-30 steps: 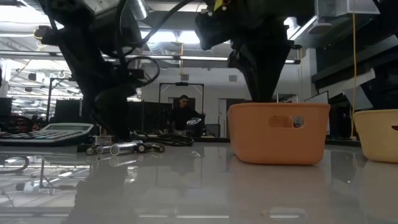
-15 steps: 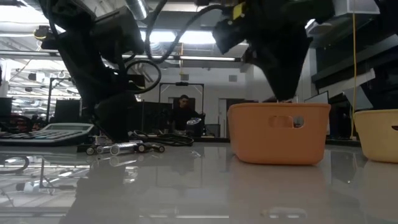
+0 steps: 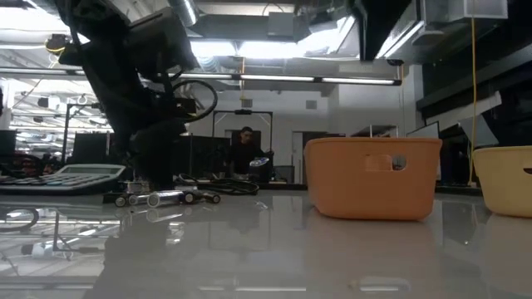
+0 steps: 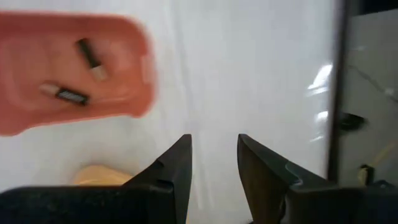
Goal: Sort batteries
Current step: Put the silver battery into the yellow bin
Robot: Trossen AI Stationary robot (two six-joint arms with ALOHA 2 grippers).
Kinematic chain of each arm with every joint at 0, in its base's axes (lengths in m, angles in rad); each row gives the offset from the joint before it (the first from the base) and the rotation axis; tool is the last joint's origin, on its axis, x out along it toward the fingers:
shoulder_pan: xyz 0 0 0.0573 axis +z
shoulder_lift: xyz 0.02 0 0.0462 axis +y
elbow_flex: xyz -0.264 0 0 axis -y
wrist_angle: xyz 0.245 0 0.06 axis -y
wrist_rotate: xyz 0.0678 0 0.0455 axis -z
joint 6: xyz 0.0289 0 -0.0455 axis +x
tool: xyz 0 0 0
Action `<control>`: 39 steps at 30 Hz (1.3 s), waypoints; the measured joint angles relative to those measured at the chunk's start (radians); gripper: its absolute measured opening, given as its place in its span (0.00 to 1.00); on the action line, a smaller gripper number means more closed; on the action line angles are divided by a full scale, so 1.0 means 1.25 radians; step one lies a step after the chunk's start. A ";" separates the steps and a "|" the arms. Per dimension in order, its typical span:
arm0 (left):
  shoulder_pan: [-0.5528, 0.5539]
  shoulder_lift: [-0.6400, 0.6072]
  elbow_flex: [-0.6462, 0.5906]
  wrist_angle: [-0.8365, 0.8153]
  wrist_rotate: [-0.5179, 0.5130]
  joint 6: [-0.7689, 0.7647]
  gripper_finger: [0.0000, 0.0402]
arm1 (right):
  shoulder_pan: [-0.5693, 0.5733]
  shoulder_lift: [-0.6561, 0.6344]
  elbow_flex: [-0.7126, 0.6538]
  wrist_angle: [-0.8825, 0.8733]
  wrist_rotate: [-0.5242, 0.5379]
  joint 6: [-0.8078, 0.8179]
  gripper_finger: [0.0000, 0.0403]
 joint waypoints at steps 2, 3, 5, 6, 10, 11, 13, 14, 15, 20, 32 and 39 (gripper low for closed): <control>0.000 -0.027 0.010 0.011 0.009 0.000 0.11 | 0.000 -0.036 -0.001 -0.003 0.051 0.028 0.30; 0.000 -0.041 0.013 0.015 0.015 0.000 0.11 | 0.000 -0.057 -0.005 -0.001 0.073 0.039 0.30; -0.001 -0.063 0.018 0.026 0.025 0.000 0.10 | 0.000 -0.096 -0.014 -0.003 0.110 0.058 0.30; -0.001 -0.071 0.019 0.040 0.027 0.004 0.10 | 0.000 -0.117 -0.023 -0.002 0.125 0.067 0.30; -0.001 -0.092 0.022 0.191 0.054 0.049 0.10 | 0.000 -0.202 -0.079 -0.001 0.193 0.116 0.30; -0.001 -0.091 0.022 0.236 0.064 0.063 0.11 | 0.000 -0.224 -0.097 0.000 0.213 0.128 0.30; -0.001 -0.085 0.022 0.338 0.079 0.093 0.12 | 0.000 -0.266 -0.139 -0.001 0.246 0.162 0.30; -0.001 -0.082 0.022 0.387 0.086 0.106 0.12 | 0.000 -0.288 -0.162 -0.001 0.257 0.178 0.30; -0.001 -0.079 0.022 0.435 0.088 0.118 0.12 | 0.000 -0.309 -0.186 0.002 0.262 0.193 0.30; -0.001 -0.022 0.027 0.685 0.088 0.166 0.10 | 0.000 -0.403 -0.301 0.038 0.266 0.251 0.30; 0.000 0.341 0.432 0.729 0.175 0.331 0.11 | -0.001 -0.526 -0.432 0.125 0.302 0.253 0.30; 0.000 0.551 0.733 0.580 0.242 0.403 0.13 | -0.001 -0.565 -0.460 0.122 0.302 0.248 0.30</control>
